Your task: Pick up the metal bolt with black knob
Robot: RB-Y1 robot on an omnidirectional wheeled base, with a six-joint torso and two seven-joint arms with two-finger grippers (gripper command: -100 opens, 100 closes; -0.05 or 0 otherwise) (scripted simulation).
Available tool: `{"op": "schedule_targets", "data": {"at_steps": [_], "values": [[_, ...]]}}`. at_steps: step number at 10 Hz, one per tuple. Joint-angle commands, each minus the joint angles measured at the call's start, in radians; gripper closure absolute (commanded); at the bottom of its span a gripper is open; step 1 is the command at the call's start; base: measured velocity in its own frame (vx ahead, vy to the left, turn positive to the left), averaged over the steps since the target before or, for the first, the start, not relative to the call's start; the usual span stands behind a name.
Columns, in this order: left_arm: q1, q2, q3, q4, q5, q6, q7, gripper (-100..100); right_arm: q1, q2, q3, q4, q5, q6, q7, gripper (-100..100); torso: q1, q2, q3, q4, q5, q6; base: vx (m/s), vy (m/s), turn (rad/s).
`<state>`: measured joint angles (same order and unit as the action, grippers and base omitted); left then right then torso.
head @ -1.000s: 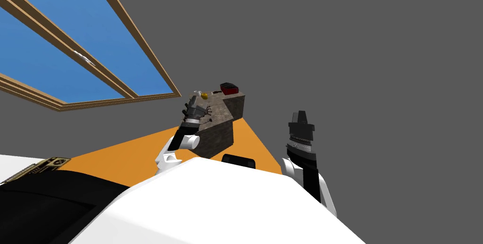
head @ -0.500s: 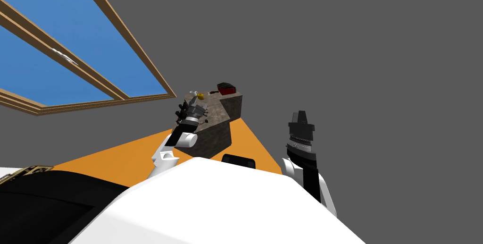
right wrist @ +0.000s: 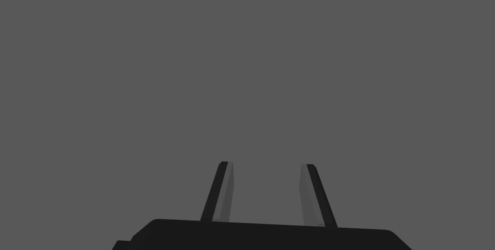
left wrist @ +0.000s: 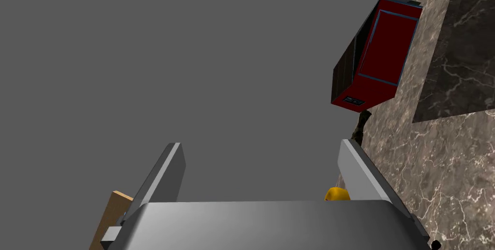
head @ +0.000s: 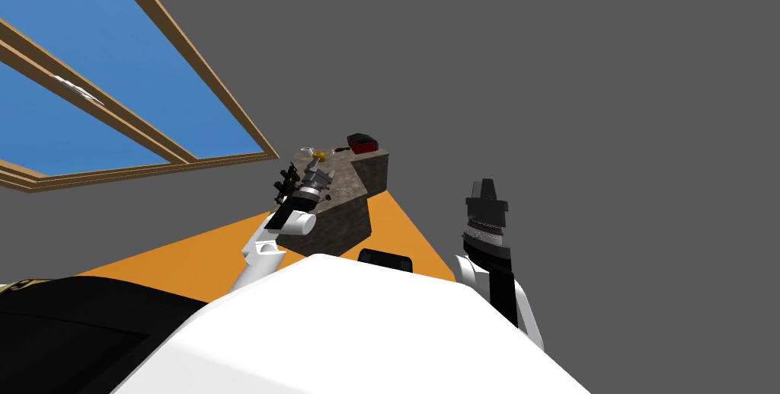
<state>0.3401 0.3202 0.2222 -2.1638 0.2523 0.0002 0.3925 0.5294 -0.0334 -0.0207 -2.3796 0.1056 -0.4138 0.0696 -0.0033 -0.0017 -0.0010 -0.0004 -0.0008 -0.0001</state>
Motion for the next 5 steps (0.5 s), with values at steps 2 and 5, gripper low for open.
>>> {"op": "schedule_targets", "data": {"at_steps": [2, 5], "values": [[-0.004, 0.008, 0.006, -0.003, 0.012, 0.064, 0.019, -100, 0.000, 0.000, 0.000, 0.000, 0.000, 0.000, 0.000, 0, 0.000, 0.000, 0.000, 0.000, 0.000, 0.000, 0.020, -0.031, -0.017], [-0.011, 0.030, 0.018, 0.003, 0.039, 0.131, 0.053, -100, 0.000, 0.000, 0.000, 0.000, 0.000, 0.000, 0.000, 0, 0.002, 0.001, 0.000, 0.000, 0.000, 0.000, 0.022, -0.023, -0.030]]}}
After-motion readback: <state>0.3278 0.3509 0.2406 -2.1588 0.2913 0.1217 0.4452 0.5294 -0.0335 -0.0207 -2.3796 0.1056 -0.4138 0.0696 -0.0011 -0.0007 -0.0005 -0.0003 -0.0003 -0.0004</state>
